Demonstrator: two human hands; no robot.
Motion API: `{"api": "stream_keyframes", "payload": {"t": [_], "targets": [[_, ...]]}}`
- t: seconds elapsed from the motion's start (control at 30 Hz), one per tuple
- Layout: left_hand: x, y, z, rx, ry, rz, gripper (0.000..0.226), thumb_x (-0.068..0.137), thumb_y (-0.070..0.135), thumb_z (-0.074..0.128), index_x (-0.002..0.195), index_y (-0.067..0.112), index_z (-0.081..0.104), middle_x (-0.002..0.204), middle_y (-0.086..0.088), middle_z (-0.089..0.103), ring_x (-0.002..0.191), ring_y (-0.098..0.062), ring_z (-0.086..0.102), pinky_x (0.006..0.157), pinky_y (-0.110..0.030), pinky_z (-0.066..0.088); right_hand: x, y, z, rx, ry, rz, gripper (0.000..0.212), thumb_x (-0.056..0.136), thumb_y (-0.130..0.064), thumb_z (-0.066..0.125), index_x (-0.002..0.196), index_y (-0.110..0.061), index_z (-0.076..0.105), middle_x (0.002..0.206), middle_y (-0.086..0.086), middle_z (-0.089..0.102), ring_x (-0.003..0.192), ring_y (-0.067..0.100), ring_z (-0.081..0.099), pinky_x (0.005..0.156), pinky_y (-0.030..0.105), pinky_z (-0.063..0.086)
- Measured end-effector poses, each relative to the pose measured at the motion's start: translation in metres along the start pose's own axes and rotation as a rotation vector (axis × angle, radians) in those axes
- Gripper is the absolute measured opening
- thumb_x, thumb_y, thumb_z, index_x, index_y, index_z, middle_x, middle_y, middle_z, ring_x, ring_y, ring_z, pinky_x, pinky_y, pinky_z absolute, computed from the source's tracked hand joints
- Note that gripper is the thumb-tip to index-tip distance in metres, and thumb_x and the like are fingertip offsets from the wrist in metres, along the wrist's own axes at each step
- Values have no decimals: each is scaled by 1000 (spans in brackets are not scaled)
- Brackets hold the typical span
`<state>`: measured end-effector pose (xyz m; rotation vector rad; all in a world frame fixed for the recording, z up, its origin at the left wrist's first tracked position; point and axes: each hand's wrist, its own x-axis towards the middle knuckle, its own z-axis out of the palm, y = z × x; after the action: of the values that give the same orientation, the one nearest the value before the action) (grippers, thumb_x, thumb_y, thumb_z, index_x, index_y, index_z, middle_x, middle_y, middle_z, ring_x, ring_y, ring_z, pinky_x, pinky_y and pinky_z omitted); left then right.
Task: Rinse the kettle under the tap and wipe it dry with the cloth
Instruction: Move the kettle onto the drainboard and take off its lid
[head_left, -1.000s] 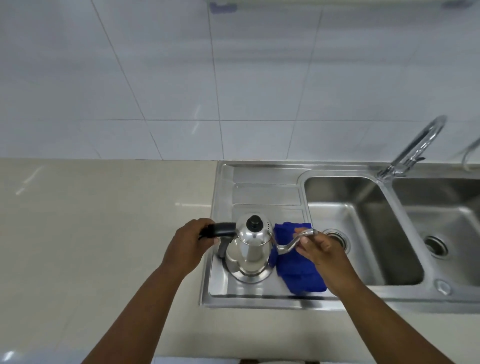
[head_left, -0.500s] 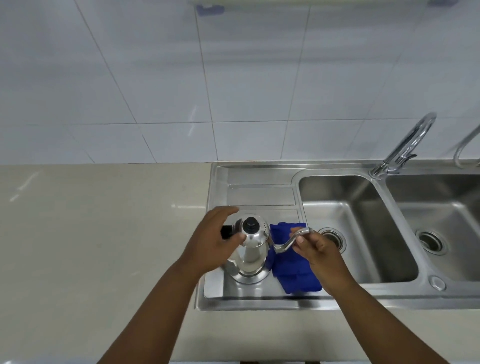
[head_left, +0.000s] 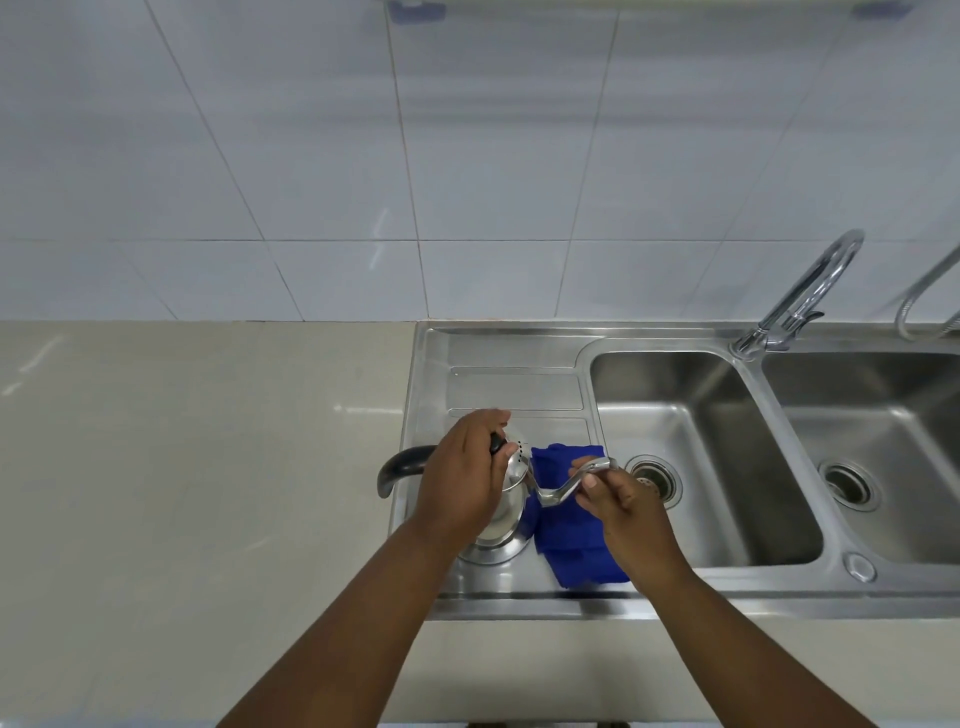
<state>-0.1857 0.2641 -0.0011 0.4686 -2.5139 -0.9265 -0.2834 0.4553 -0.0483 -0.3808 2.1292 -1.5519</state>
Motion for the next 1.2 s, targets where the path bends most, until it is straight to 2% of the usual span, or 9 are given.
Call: {"api": "stream_keyframes", "payload": {"t": [0.1,0.27,0.33,0.43,0.57,0.7,0.8,1.07,1.2], "targets": [[1,-2,-2,-16,-20,8,30,97,28,48,123,14,54,127,-1,60,116,-14,56,97,-20,41,1,-1,-2,-22,-10,-7,20,98,-27,58,114,-30,71,108,-8,76,106,15,70,101,46,55],[6,-1,-16,-130,-13,-39,22,97,34,46,112,21,54,127,10,58,94,-11,64,86,-29,52,3,0,-4,-25,-31,-11,20,98,-27,59,113,-30,72,108,-8,76,107,14,70,102,47,54],[6,0,-28,-152,39,-41,24,97,32,47,117,22,54,126,11,59,102,-8,61,88,-19,49,2,0,-3,-27,-32,-16,21,99,-25,58,114,-29,71,109,-8,75,108,15,70,102,48,53],[1,-14,-56,-145,135,12,37,93,37,46,125,20,54,119,8,62,118,-5,53,98,-24,43,1,-3,0,-19,-43,-17,20,99,-25,57,112,-31,71,107,-9,75,107,16,70,102,47,54],[-31,-62,-91,-42,305,-45,37,91,25,56,127,17,57,110,34,51,122,-8,47,100,-23,38,0,-5,4,-40,-47,-42,19,100,-23,55,108,-30,70,106,-8,75,106,17,70,101,43,54],[-76,-127,-103,15,348,-248,41,91,19,60,131,17,54,119,9,58,115,-15,53,95,-27,43,2,0,1,-70,-39,-66,22,99,-32,55,114,-29,71,102,-12,75,109,18,69,101,47,53],[-97,-161,-98,10,296,-358,41,88,17,64,128,15,56,117,7,59,114,-18,56,97,-28,42,3,3,-3,-79,-51,-82,26,94,-46,54,112,-35,70,104,-11,74,107,19,69,101,50,52],[-115,-207,-76,66,105,-493,33,89,15,64,120,6,60,130,-10,59,131,-24,46,106,-29,35,-2,-9,-1,77,-63,-84,21,84,-49,63,100,-41,75,109,-7,76,107,11,71,96,29,54],[-119,-212,-71,62,108,-525,38,89,14,64,125,7,58,132,-12,58,132,-26,45,106,-29,32,-2,-8,-2,113,-48,-114,60,61,-80,71,102,-36,76,112,-6,76,110,11,70,94,25,56]]}}
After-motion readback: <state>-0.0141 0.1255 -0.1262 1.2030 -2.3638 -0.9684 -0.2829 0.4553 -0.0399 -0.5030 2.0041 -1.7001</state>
